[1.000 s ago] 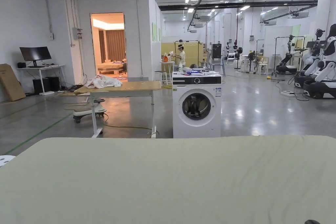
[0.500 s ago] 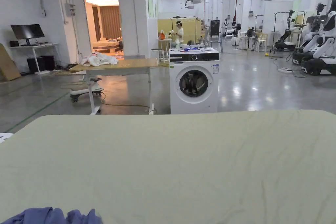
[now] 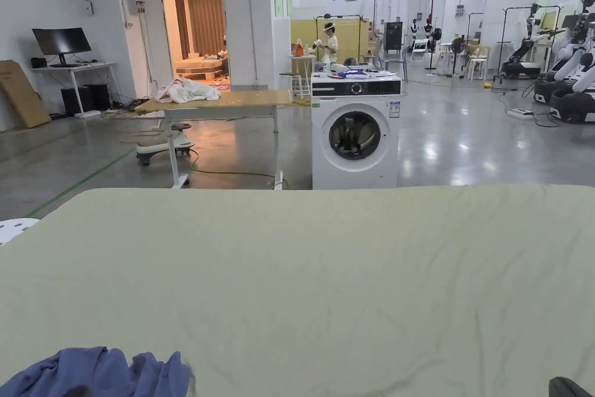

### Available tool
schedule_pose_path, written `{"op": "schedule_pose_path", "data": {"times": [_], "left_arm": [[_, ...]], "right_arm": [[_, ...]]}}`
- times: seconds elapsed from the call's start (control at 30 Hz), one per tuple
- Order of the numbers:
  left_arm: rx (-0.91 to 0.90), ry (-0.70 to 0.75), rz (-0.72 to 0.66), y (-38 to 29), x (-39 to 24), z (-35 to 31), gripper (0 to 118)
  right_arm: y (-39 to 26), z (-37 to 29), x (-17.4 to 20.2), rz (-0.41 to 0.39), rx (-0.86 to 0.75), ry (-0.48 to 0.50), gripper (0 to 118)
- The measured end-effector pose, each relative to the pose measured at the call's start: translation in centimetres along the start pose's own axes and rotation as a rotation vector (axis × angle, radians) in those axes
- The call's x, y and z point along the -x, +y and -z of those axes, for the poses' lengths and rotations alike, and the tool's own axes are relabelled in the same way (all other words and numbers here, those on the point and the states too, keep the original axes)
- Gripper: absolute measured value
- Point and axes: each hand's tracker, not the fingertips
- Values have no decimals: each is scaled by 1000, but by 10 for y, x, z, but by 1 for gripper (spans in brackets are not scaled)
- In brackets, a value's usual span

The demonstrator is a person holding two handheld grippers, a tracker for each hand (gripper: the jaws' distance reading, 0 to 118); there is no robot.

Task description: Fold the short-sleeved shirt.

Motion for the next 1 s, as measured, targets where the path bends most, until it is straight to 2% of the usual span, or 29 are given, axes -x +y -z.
{"op": "schedule_pose_path", "data": {"times": [0.03,0.17,0.43,0.63,0.8,1.0], "left_arm": [[22,-29,16,-3,1,1,0],[25,-57,127,-10,-13,-3,0],[-5,-98,130,2,-18,-2,0],[-4,-71,138,5,-18,-1,0],[-21,-59,100,9,-5,-6,0],[-18,63,91,16,16,-29,0]], "right_arm": [[-3,-1,0,10,18,-8,0],[1,-3,10,-110,-9,-41,0],[9,-2,22,-154,-23,-11,0],[6,4,31,-166,-12,-19,0],[5,9,47,-174,-11,29,0],[-5,38,91,-164,24,222,0]]}}
